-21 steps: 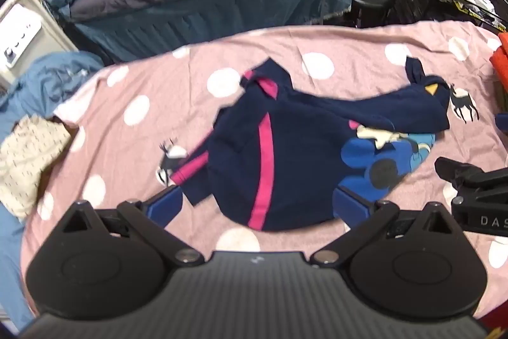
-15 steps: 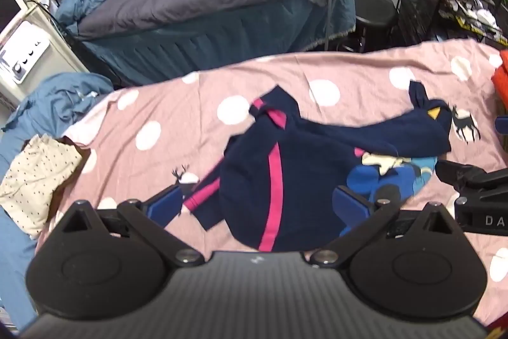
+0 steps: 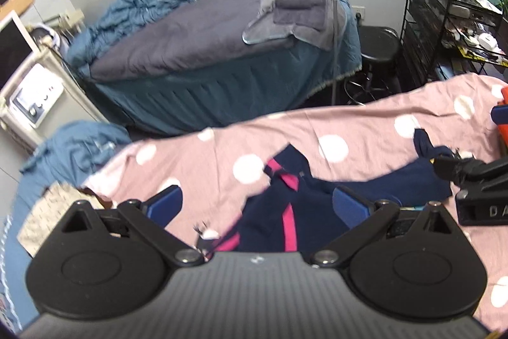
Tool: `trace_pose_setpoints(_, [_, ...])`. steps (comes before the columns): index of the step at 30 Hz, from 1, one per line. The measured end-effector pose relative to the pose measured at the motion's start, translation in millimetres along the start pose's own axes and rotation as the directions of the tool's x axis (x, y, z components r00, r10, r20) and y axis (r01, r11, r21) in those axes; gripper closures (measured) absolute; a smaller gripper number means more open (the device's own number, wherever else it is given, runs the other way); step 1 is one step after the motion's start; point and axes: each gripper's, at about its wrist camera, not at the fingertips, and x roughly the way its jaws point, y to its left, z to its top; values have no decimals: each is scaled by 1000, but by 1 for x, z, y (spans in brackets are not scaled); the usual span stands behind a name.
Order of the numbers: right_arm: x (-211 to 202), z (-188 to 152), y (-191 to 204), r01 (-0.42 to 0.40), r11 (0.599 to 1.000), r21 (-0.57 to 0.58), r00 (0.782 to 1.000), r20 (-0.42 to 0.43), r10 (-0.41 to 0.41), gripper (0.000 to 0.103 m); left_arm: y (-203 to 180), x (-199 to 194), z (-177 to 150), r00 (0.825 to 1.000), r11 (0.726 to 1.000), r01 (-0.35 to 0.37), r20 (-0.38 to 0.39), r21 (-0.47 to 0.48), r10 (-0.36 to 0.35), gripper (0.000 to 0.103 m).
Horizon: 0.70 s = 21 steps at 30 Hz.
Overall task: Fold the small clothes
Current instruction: 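Move both grippers over the crumpled navy Mickey shirt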
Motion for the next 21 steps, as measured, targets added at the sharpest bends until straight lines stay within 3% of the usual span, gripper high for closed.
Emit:
trace_pose_setpoints(5, [3,10,0,-62,998,0,997,-43,62,0,0,-4,15,1000,1000,3,0,-21,-3,0])
trace_pose_setpoints(9, [8,8,-1,-90,996,12,991,-94,91,0,-2,-3,8,1000,1000,-7,-16,-20,7,0])
trace_pose_setpoints(13, [7,3,-1,-97,995,28,992,-82,99,0,-1,3,-2,999,999,-6,-33,-32,5,0])
trace_pose_setpoints(21, [13,-1,5,-41,999,-19,998,-47,40,0,12,15,-3,1000,998,1,-16,-66,-2,0])
